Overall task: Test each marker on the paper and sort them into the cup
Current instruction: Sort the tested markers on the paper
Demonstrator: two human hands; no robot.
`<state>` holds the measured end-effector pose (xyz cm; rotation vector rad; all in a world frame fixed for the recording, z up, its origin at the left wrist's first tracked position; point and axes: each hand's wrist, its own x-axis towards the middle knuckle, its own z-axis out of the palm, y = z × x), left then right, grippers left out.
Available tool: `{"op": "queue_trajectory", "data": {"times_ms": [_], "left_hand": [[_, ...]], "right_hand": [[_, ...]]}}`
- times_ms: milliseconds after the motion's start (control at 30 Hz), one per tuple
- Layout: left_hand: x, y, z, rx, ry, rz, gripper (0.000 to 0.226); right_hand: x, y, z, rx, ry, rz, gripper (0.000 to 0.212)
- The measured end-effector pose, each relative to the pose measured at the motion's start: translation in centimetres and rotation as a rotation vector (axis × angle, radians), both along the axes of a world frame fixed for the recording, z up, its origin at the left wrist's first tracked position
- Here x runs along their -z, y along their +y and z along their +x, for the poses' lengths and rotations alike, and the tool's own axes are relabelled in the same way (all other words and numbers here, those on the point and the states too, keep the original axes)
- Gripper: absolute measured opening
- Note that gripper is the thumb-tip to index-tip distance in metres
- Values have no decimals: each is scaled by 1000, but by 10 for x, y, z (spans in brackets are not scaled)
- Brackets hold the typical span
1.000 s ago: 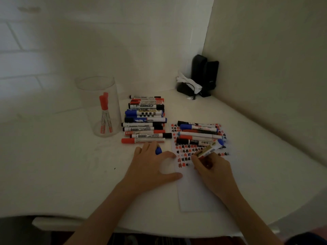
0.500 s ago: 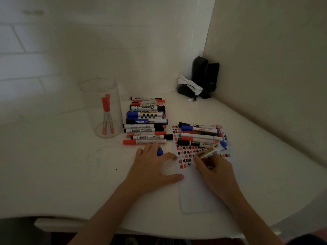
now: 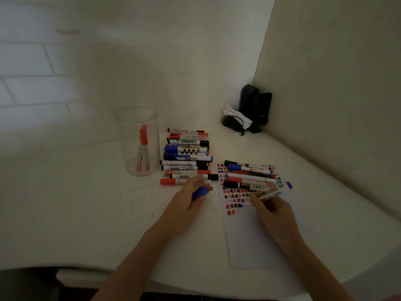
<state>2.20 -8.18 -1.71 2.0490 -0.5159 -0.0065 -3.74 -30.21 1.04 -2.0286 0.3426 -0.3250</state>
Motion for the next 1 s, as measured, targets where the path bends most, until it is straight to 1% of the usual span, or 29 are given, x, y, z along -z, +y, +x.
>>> {"op": "queue_trajectory", "data": {"times_ms": [100,200,300,367,500,600,767,900,1000], "left_hand": [[3,6,5,-4,-37,-41,30],[5,9,8,-9,-83,-68,33],[3,8,7,-38,-53,-105,33],[2,7,8,-51,-15,-127,31],[1,7,7,-37,-16,-144,31],[2,8,7,-12,-40,-165,31],[0,11,8,-12,22,-295,31],[1,11,8,-34,19,-339,34],[1,11,7,-67,4,-351,35]], "right_hand": [[-9,7,5,-49,5,186,20],[-18,26,10,-93,-12,320,15],[-20,43,14,-79,-37,337,7],[-20,51,16,-72,-44,340,6],[-14,61,20,-85,-14,294,17],[-12,67,21,-124,6,289,18],[-15,72,25,-160,33,448,23],[-12,75,28,-184,22,479,25],[-8,80,30,-162,15,471,26]]}}
